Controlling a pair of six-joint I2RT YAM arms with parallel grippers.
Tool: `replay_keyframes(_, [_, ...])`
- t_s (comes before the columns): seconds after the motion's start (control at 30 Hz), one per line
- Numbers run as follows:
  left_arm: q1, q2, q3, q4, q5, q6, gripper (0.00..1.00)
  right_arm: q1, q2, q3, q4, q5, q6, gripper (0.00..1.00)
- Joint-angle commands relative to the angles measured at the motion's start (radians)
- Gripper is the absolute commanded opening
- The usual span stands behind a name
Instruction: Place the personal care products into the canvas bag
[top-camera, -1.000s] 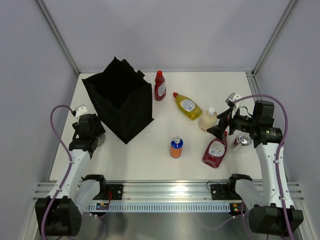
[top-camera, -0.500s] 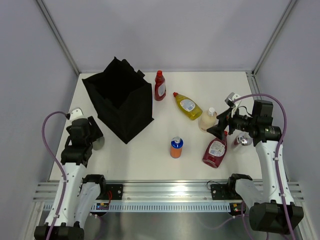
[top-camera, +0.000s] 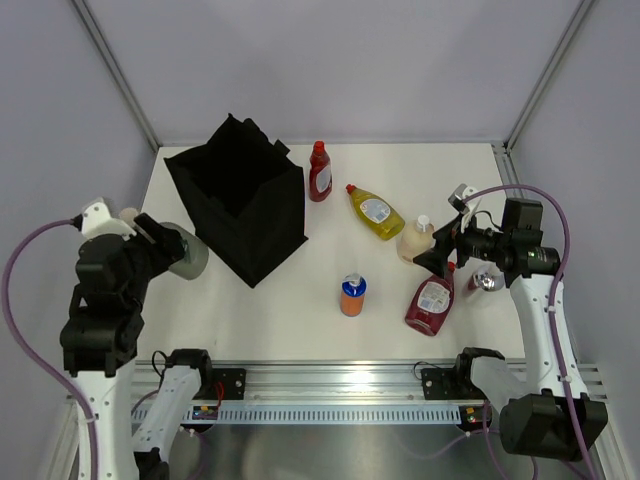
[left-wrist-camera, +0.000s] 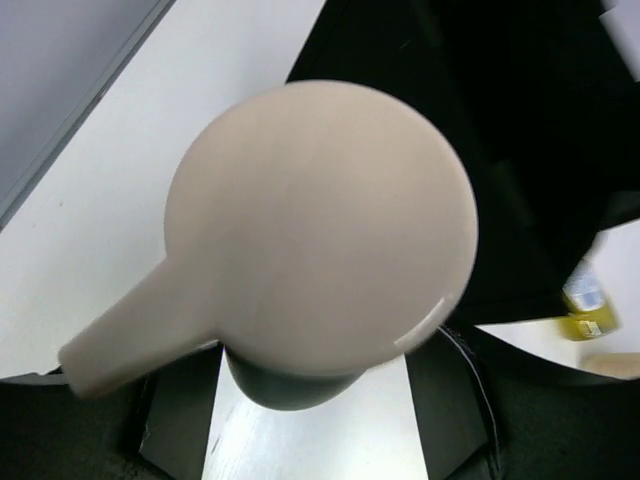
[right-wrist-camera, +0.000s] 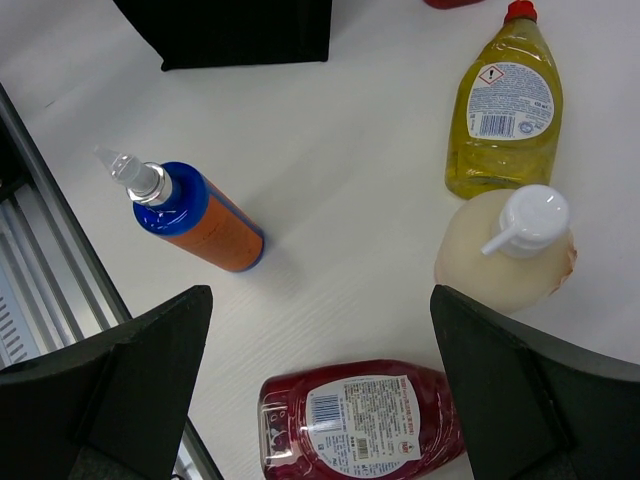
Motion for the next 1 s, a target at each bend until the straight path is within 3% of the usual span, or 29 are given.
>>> replay_keyframes(0.0, [0.001,0.056,0.224,0.137,0.118,-0.018,0.00,-0.001,0.008,-0.004,0.000,0.012,-0.022,0.99])
replay_keyframes(0.13, [0.001,0.191,0.431,0.135,0.253,-0.037,0.00,-0.001,0.015,-0.007,0.002,0.017,-0.022,1.00])
replay_keyframes(0.33, [-0.005,0.366,0.574,0.240,0.333,-0.093,0.00,-0.001,0.018,-0.008,0.002,0.021,-0.020,1.00])
replay_keyframes(0.53, [-0.089,0.576,0.686,0.303,0.257,-0.045,0.00,-0.001,0.018,-0.011,0.000,0.027,-0.022,0.99])
replay_keyframes(0.7, [-0.175,0.687,0.707,0.413,0.094,0.067,0.00,-0.001,0.022,-0.011,-0.001,0.033,-0.026,0.99])
replay_keyframes(0.87, [-0.218,0.797,0.683,0.448,0.084,0.113,0.00,-0.001,0.027,-0.011,-0.003,0.040,-0.030,1.00])
replay_keyframes(0.97, [-0.255,0.803,0.577,0.508,0.093,0.140,0.00,-0.001,0.031,-0.011,0.000,0.044,-0.028,1.00])
